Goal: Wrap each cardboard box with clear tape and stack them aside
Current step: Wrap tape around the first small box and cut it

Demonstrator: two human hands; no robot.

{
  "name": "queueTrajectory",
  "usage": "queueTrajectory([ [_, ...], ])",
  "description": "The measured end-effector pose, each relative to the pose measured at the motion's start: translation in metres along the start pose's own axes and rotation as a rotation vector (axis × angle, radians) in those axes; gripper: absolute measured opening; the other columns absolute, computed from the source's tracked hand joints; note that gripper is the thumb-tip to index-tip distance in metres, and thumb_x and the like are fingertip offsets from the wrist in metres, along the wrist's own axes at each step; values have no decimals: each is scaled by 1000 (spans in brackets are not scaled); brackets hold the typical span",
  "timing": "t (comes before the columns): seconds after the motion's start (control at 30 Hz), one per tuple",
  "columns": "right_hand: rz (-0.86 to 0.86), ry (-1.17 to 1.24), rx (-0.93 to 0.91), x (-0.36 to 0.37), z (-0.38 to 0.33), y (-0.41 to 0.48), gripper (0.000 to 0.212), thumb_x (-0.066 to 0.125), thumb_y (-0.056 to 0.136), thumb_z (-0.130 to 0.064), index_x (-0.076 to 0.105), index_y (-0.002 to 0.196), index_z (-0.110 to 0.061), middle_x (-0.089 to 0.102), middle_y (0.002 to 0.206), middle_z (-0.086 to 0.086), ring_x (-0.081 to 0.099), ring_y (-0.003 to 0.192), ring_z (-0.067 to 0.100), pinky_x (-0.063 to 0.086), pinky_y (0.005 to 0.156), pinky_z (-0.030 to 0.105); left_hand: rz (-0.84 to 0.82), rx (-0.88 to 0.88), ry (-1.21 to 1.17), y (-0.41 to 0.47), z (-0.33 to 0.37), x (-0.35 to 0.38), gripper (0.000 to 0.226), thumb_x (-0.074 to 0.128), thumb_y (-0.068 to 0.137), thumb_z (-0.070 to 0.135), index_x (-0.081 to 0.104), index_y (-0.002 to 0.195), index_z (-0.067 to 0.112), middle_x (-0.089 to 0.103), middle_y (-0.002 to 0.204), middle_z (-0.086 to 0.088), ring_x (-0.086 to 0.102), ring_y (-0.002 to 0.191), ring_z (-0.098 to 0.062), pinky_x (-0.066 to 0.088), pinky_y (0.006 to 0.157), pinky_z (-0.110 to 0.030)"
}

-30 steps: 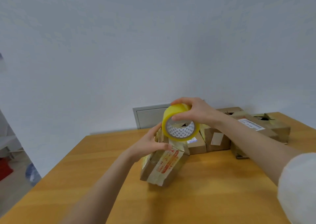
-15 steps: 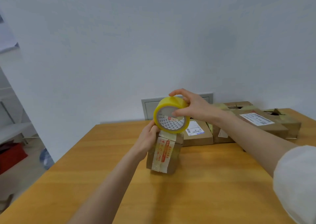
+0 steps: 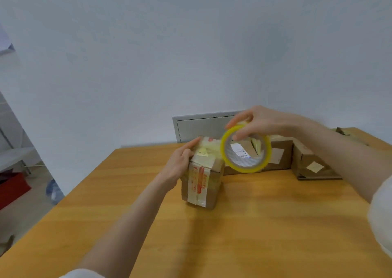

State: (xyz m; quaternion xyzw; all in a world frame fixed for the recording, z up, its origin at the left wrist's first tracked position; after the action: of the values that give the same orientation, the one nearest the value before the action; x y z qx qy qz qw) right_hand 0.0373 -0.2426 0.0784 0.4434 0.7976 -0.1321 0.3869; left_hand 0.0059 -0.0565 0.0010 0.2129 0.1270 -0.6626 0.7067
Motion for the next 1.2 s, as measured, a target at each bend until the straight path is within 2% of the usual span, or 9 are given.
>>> queueTrajectory([
  [0.2,-37,-75,11,32,20,-9,28,68,86,-41,63,114,-43,59,71,-36,55,73,-13,39,59,8,40,-62,-65,-2,-16,-13,48,21,102,16,46,139,34,61,117,-5,55,72,-11,50,67,-34],
  [0.3,-22,-109,-14,39,15,-5,33,69,85,-39,62,117,-43,57,91,-31,55,81,-4,37,62,10,28,-98,-126,-4,-27,-19,48,21,103,16,45,139,35,60,107,3,56,81,-17,53,80,-45],
  [0.47,-13,-186,-19,53,17,4,42,71,82,-33,60,121,-43,57,93,-23,61,85,11,51,65,21,20,-115,-101,-2,-32,-19,47,22,103,18,41,142,35,60,111,0,57,87,-17,53,87,-47],
  [0.57,5,-183,-12,55,23,7,43,69,80,-29,58,117,-48,67,93,-8,65,82,23,55,66,30,-2,31,386,3,-14,-18,48,28,102,26,27,150,26,37,150,-9,47,123,-21,42,103,-40],
  [0.63,16,-192,-21,54,23,9,43,68,80,-27,58,116,-48,67,86,-6,61,70,19,50,58,24,-36,131,843,6,-1,-4,60,25,101,46,13,153,19,8,161,-5,12,147,-22,18,118,-42],
  [0.7,29,-212,-27,54,23,8,43,68,81,-26,59,119,-45,62,82,-13,56,65,9,45,54,19,-78,177,1067,4,5,16,75,18,95,62,3,153,18,-2,161,-2,-3,148,-18,6,120,-43],
  [0.8,42,-182,-36,55,27,5,45,68,81,-25,59,122,-42,63,87,-13,60,74,10,51,62,22,-97,223,1211,6,5,29,80,18,91,69,-4,153,24,-6,161,-2,-6,148,-18,4,120,-43],
  [1.07,106,-141,-63,58,31,2,44,67,79,-24,61,118,-43,68,94,-3,64,79,18,57,72,38,-163,130,1133,5,8,27,86,48,84,66,1,151,39,-8,160,-12,-9,147,-30,5,118,-53],
  [1.2,87,-171,-34,57,25,2,49,66,78,-24,60,124,-40,67,101,-2,64,82,20,57,71,38,-50,-62,979,10,5,14,102,65,72,59,4,151,35,4,158,-16,12,144,-39,31,108,-57],
])
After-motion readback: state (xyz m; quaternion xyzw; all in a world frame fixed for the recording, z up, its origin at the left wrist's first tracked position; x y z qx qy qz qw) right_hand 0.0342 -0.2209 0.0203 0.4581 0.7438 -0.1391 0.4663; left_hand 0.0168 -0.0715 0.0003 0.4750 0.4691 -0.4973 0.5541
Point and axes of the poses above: each hand's wrist, its own y-axis towards the middle knuckle, its own x-axis out of the palm, z = x × y, the point moved 9 cm from there along y, towards the middle knuckle
